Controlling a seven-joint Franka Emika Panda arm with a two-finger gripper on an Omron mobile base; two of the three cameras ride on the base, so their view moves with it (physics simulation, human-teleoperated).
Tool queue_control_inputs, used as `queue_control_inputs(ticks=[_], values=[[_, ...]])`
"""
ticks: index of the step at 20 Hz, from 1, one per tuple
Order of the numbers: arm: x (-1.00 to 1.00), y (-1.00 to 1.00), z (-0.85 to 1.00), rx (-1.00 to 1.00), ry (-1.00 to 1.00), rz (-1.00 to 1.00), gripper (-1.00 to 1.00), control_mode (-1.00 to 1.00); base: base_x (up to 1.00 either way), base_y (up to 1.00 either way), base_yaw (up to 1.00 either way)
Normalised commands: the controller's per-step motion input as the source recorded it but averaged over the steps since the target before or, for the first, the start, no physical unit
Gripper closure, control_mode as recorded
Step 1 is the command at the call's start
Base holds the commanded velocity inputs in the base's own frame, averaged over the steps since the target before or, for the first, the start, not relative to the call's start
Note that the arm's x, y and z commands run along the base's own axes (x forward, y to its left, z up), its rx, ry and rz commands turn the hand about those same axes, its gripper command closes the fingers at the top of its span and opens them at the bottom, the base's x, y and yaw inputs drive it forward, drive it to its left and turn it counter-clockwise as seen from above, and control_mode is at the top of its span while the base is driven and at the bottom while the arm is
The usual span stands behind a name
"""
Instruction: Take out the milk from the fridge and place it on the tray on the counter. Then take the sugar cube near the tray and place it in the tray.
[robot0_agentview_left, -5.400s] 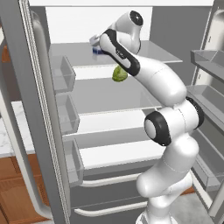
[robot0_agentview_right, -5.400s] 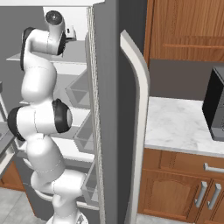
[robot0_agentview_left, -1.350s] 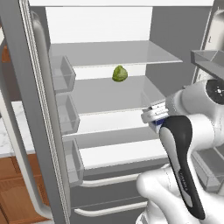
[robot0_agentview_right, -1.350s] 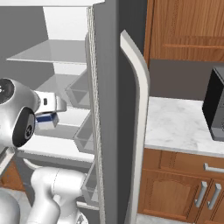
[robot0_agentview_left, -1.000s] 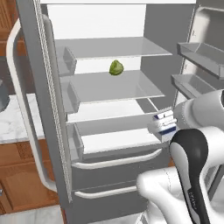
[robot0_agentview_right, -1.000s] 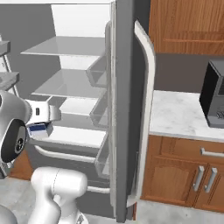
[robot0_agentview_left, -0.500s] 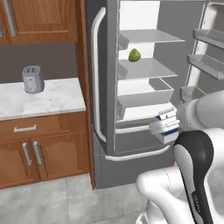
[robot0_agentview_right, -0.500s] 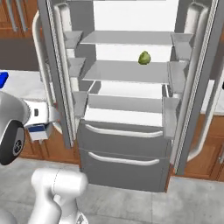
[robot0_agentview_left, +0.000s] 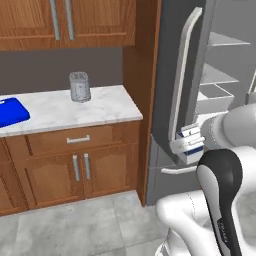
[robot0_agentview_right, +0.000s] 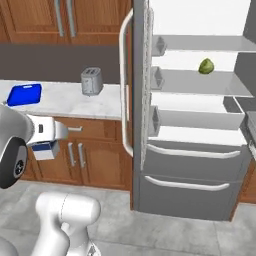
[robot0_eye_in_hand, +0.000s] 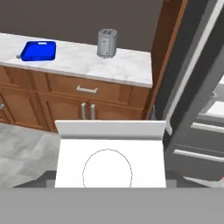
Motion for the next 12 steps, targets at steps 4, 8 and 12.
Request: queue_control_inputs(ticks=[4,8,12], values=[[0.00,0.00,0.00,0.00,0.00,0.00,1.00,1.00,0.62,1.00,0.00],[0.00,0.00,0.00,0.00,0.00,0.00,1.00,1.00,0.91,1.00,0.00],[0.00,0.00,0.00,0.00,0.00,0.00,1.00,1.00,1.00,1.00,0.00]])
